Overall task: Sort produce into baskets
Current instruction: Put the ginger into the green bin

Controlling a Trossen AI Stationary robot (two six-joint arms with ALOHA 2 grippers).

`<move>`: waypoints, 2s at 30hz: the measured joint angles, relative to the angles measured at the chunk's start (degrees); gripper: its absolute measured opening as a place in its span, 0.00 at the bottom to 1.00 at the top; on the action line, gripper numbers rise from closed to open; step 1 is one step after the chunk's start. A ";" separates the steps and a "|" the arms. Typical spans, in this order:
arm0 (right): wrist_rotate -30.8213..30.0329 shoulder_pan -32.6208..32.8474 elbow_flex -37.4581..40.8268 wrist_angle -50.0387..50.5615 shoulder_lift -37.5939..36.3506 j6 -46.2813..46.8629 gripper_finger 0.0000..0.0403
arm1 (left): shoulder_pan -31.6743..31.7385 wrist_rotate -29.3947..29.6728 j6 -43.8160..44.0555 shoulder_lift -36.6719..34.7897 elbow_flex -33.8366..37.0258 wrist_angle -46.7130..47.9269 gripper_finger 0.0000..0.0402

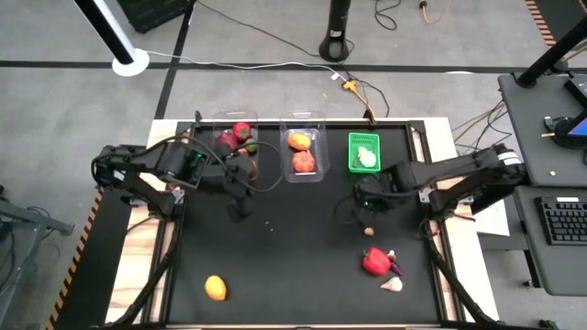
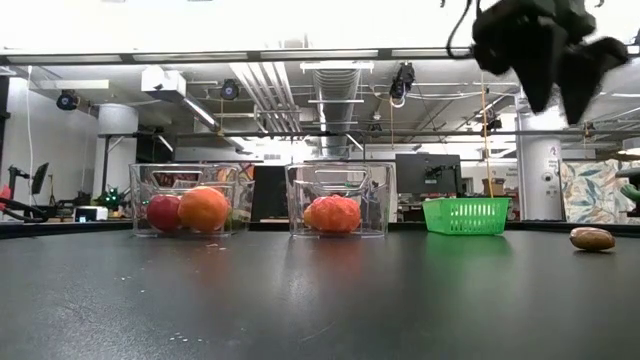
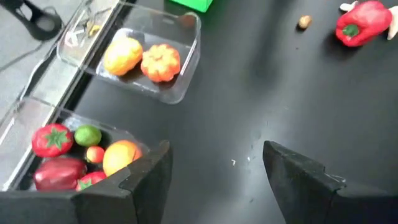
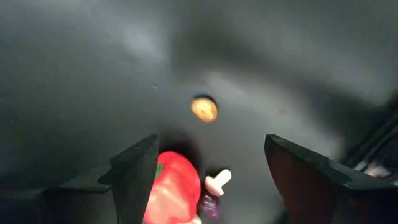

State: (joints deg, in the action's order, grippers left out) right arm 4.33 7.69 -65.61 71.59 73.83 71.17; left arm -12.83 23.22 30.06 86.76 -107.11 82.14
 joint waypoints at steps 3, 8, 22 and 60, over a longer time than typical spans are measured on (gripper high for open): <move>0.58 2.25 5.60 -5.77 -0.49 3.37 0.69 | 0.46 0.03 -2.13 0.05 0.01 -0.85 0.58; 0.82 4.31 12.26 -15.24 1.32 7.32 0.66 | 2.03 0.27 -4.13 0.12 0.00 -1.17 0.58; 2.04 4.82 17.67 -24.67 9.68 6.39 0.57 | 4.88 3.11 -6.26 0.14 0.00 -1.22 0.58; -9.48 -5.53 6.97 -27.57 4.61 -10.46 0.24 | 4.84 4.72 -3.97 0.14 0.00 -3.16 0.58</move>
State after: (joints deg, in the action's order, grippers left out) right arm -5.15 2.16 -58.64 44.01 78.43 60.71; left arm -7.99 27.94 26.09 86.89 -107.11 78.98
